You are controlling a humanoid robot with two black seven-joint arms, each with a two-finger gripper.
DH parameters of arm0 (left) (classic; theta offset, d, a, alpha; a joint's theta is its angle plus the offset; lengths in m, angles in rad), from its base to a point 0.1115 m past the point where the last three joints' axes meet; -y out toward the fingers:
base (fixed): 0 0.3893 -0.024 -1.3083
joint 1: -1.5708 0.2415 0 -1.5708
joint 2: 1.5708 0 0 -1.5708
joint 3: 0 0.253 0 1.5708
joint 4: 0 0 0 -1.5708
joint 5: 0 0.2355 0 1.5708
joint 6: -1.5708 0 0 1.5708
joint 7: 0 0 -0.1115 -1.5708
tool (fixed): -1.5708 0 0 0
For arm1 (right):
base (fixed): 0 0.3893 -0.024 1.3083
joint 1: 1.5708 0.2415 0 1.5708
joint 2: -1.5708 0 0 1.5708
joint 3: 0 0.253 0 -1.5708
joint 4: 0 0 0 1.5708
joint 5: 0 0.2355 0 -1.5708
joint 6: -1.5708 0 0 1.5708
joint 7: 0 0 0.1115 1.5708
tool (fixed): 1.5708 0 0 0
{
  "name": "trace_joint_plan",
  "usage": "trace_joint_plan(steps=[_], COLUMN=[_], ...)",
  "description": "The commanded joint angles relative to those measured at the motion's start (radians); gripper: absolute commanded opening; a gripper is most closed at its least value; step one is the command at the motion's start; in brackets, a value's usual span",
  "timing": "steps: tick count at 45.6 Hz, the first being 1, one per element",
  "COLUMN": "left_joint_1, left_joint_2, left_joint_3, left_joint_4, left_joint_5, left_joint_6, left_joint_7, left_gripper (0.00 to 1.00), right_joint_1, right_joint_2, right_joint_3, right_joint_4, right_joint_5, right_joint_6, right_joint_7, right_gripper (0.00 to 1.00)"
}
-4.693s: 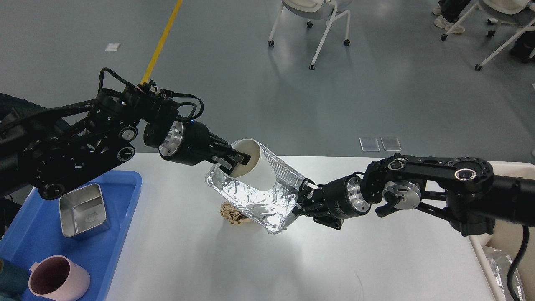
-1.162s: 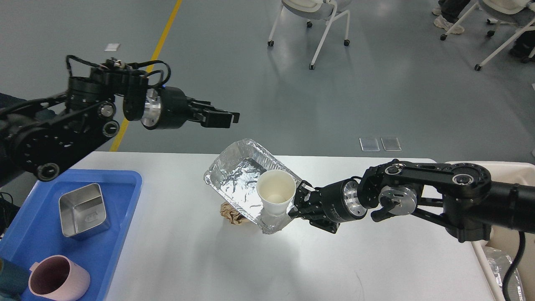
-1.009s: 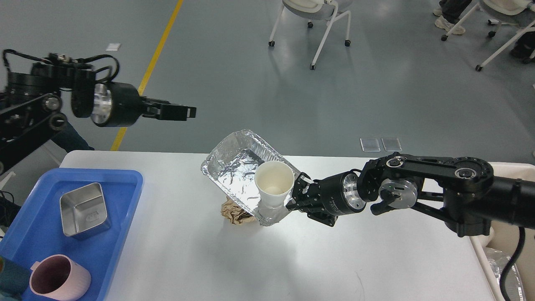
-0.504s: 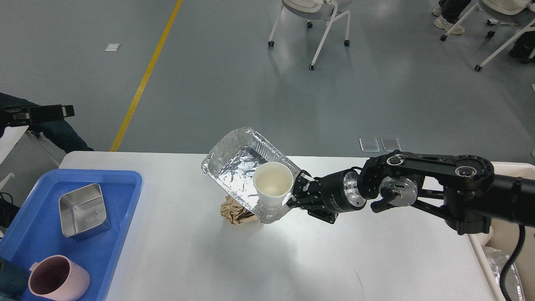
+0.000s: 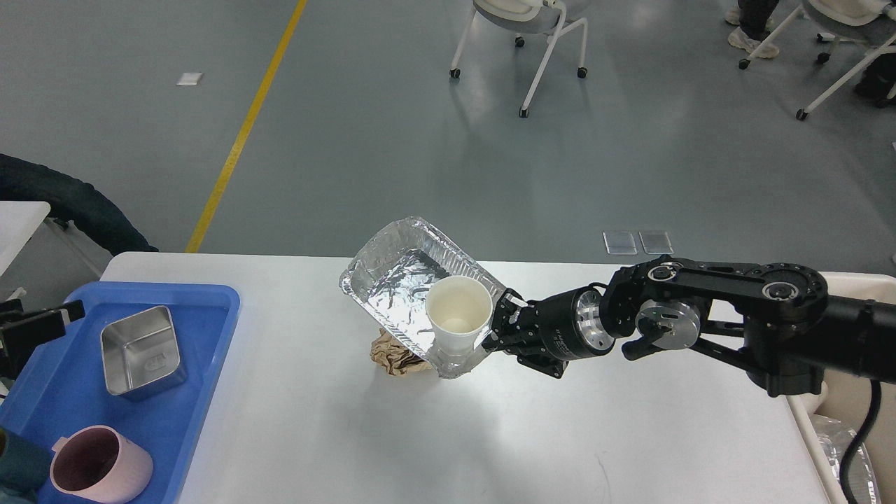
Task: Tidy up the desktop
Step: 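Raise the left gripper away from the foil tray, then reach the left gripper to the crumpled brown paper and grasp it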
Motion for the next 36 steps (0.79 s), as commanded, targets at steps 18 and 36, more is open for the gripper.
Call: trace_joint_plan(steps=[18, 36], left_joint_1=[0.041, -0.031], left_joint_2=[0.03, -0.39], left_joint_3=[0.0, 0.006], left_joint_4=[-0.152, 0.019], left_joint_5=[0.0, 0.236], left_joint_6=[0.013, 0.004], left_joint_7=[-0.024, 0.11], left_gripper=[0.97, 0.97], right_joint_1=[0.004, 0.01], right_joint_2=[-0.012, -0.021], right_joint_3=[0.002, 0.005], right_joint_4=[0.002, 0.012], right_joint_5=[0.0, 0.0], right_joint_6=[-0.001, -0.001], right_joint_7=[0.0, 0.0], right_gripper=[0.0, 0.0])
